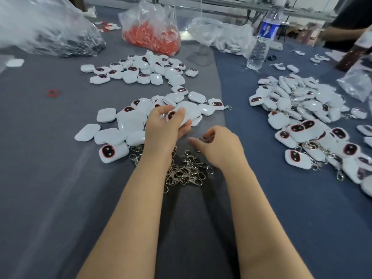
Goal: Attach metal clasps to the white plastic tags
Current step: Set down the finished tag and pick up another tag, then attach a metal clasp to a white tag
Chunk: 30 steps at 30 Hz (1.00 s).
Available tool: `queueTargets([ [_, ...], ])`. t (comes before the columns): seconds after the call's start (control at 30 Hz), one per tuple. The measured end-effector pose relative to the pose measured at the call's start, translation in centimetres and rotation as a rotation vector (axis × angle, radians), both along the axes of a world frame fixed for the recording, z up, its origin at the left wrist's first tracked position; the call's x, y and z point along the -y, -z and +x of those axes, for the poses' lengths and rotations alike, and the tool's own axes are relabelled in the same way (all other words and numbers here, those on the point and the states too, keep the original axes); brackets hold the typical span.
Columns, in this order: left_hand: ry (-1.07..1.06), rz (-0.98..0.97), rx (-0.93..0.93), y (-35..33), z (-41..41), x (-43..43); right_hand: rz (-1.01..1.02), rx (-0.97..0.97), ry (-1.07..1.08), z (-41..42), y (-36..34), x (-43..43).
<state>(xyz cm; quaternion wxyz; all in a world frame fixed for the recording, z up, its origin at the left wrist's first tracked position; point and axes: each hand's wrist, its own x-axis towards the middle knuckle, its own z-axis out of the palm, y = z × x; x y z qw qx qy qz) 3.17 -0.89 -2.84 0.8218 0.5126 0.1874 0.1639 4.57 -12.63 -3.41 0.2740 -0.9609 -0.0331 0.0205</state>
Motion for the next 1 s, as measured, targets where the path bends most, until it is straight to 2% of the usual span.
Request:
queueTargets([
  [0.2, 0.033, 0.016, 0.001, -0.2, -0.2, 0.2, -0.072, 0.037, -0.112, -0.3, -0.1, -0.9],
  [0.3, 0.05, 0.025, -0.007, -0.3, -0.3, 0.2, -0.016, 0.052, -0.067, -0.1, 0.1, -0.6],
  [0.4, 0.058, 0.062, -0.009, -0.2, -0.3, 0.3, 0.268, 0.01, 0.063, 0.6, 0.1, 0.2],
  [0.5, 0.052, 0.21, -0.037, 0.0, -0.1, 0.4, 0.719, -0.067, 0.165, 1.1, -0.2, 0.6],
  [0.6, 0.05, 0.322, -0.034, -0.1, -0.3, 0.5, 1.174, -0.176, 0.148, 1.0, -1.0, 0.5],
  [0.67, 0.085, 0.423, 0.003, -0.2, -0.5, 0.6, 1.379, -0.228, 0.099, 1.0, -1.3, 0.5],
  [0.77, 0.179, 0.533, 0.049, -0.3, -0.8, 0.7, 1.468, -0.271, 0.072, 0.8, -1.7, 0.6],
  [0.93, 0.286, 0.572, 0.055, -0.2, -1.0, 0.8, 1.58, -0.333, 0.09, 0.7, -1.7, 0.3],
  [1.0, 0.283, 0.581, 0.058, -0.1, -0.9, 0.8, 1.56, -0.307, 0.113, 0.7, -1.7, 0.2],
])
